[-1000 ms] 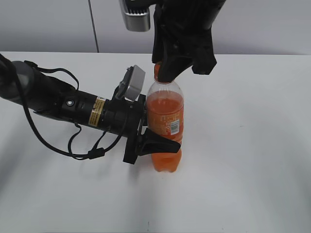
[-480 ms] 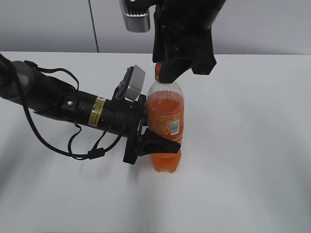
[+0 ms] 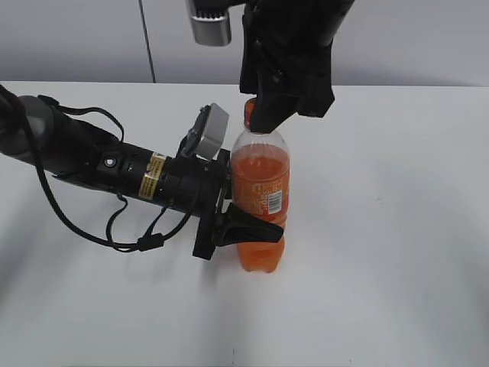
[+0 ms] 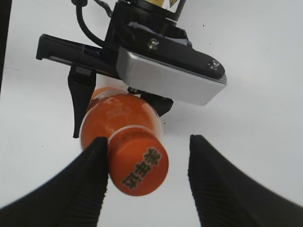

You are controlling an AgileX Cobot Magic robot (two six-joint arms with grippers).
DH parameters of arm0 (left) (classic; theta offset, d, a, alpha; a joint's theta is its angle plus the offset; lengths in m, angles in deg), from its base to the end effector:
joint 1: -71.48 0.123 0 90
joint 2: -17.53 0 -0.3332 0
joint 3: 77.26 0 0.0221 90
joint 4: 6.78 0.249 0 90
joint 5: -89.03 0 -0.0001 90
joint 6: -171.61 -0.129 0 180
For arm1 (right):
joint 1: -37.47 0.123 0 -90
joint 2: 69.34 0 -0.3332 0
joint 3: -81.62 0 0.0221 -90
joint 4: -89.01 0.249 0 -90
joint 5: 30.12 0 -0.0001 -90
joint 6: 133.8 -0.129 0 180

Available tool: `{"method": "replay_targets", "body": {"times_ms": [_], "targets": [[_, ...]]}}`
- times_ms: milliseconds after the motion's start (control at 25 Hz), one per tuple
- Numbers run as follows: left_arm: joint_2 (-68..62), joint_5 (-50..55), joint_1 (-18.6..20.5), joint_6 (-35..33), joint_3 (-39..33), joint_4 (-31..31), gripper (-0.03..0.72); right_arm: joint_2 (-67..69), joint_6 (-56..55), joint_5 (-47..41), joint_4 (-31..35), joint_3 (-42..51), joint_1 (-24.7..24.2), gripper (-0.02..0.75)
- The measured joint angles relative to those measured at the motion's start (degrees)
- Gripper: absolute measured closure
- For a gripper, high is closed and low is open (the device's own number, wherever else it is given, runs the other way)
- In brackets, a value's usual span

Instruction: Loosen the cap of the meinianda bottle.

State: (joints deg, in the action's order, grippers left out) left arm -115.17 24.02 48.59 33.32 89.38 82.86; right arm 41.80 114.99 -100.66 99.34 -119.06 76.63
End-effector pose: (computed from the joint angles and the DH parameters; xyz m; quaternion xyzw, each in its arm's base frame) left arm 0.3363 -0.2689 0.1288 0.5946 0.5657 -0.4477 0.3549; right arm 0.3051 0.2766 0.3338 -0.7853 0.5903 0.0437 0.1816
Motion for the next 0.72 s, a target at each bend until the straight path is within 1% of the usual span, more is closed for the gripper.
{"method": "replay_targets", "body": {"times_ms": [440,720], "targets": [[0.00,-0.05,0.00,0.00,0.00,0.12,0.276,0.00,-5.22,0.06,0.90,0.00,0.00,0.328],[0.00,-0.05,0.00,0.00,0.00,0.16,0.276,0.00,-7.31,0.06,4.05,0.00,0.00,0.328]]}}
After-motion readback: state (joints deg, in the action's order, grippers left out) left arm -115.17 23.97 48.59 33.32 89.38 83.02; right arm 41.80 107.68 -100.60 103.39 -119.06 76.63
